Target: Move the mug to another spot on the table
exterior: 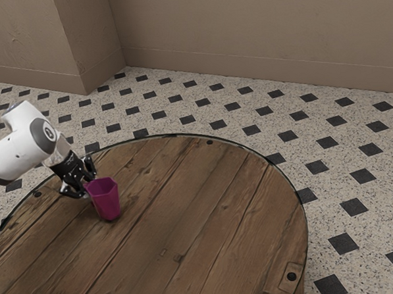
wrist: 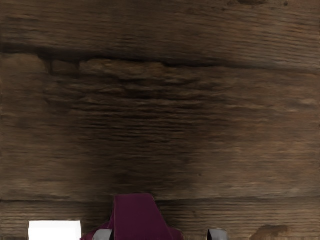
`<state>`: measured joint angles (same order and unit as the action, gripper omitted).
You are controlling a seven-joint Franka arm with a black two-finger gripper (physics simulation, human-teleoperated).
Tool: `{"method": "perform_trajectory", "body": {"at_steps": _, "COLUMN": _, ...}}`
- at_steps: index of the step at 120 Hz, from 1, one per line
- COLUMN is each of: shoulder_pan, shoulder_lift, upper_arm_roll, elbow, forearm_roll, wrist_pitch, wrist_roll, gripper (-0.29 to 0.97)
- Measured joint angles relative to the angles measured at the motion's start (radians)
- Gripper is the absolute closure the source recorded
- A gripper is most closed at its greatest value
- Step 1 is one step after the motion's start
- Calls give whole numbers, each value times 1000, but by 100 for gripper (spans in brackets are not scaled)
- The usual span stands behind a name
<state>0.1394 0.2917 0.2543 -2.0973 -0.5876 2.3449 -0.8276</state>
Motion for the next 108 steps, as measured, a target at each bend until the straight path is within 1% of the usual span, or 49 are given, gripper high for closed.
{"method": "perform_trajectory", "body": {"at_steps": 16, "shoulder_pan": 0, "shoulder_lift": -34, "upper_arm_roll": 1, "elbow": 0, "forearm_roll": -11, "wrist_pitch": -41, "wrist_roll": 20, "gripper": 57}}
{"method": "perform_trajectory", "body": {"at_steps": 32, "shoulder_pan": 1, "shoulder_lift": -63, "upper_arm_roll": -10, "elbow": -43, "forearm_roll": -67, "wrist_pitch": -103, "wrist_roll": 33, "gripper": 59}}
{"method": "perform_trajectory", "body": {"at_steps": 52, "shoulder_pan": 0, "shoulder_lift": -107, "upper_arm_roll": -102, "elbow": -122, "forearm_roll": -174, "wrist_pitch": -145, "wrist_roll": 40, "gripper": 63}}
{"method": "perform_trajectory", "body": {"at_steps": 57, "shoulder_pan": 1, "shoulder_lift": -110, "upper_arm_roll": -140, "elbow": -130, "forearm_roll": -201, "wrist_pitch": -151, "wrist_roll": 38, "gripper": 64}}
{"method": "perform_trajectory", "body": {"at_steps": 67, "shoulder_pan": -6, "shoulder_lift": -114, "upper_arm_roll": -201, "elbow": -153, "forearm_roll": -235, "wrist_pitch": -153, "wrist_roll": 30, "gripper": 65}}
{"method": "perform_trajectory", "body": {"at_steps": 83, "shoulder_pan": -5, "shoulder_lift": -143, "upper_arm_roll": -222, "elbow": -222, "forearm_roll": -247, "wrist_pitch": -118, "wrist_roll": 14, "gripper": 70}}
{"method": "perform_trajectory", "body": {"at_steps": 108, "shoulder_pan": -5, "shoulder_lift": -139, "upper_arm_roll": -227, "elbow": -236, "forearm_roll": -242, "wrist_pitch": -69, "wrist_roll": -8, "gripper": 74}}
